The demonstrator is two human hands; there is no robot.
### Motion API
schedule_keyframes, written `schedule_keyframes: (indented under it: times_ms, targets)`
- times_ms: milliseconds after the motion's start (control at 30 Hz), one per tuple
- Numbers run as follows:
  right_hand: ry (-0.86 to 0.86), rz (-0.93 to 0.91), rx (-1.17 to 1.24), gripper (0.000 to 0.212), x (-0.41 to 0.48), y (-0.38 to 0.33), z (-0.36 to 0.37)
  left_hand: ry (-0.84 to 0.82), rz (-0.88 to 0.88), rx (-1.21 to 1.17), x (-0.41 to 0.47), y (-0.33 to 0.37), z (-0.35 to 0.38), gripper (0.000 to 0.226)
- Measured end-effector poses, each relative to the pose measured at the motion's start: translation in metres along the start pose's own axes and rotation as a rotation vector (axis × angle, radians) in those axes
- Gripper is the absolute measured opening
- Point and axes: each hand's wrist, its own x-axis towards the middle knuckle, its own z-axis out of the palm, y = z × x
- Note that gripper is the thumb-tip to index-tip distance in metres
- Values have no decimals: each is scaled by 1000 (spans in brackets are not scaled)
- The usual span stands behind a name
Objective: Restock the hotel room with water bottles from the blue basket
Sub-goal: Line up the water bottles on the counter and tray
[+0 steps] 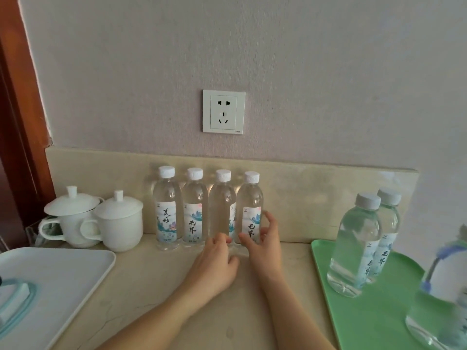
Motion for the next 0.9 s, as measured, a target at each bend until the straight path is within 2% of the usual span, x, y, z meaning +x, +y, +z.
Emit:
schedule_keyframes:
  times_ms: [67, 133, 200, 267, 333, 400, 533, 700, 900]
  targets:
    - [6, -1, -7, 55, 3, 4, -1, 95, 82, 146, 4, 8, -29, 20]
    - [-3, -6, -15, 51, 5, 9, -2, 344, 216, 311, 16, 24, -71, 9]
    - [-6, -8, -14, 50, 6, 11, -2, 514, 334, 463, 37, 41, -115, 19]
    - [-10, -19, -14, 52, 7, 14, -2, 452, 333, 659, 63, 55, -147, 38]
    - [-21, -31, -8, 54, 7, 15, -2, 296, 247, 906, 85, 64, -158, 60]
    - [-25, -38, -4, 55, 8, 16, -2, 158, 202, 1020, 100, 67, -157, 69]
    - [-20, -51, 5, 52, 10, 18, -2, -81, 160, 794, 117, 64, -148, 69]
    - [-12, -71, 19, 53, 11, 19, -1, -122, 176, 612, 123, 60, -145, 57]
    - [-5, -85, 25, 51, 11, 20, -2, -190, 199, 575, 123, 60, -147, 51]
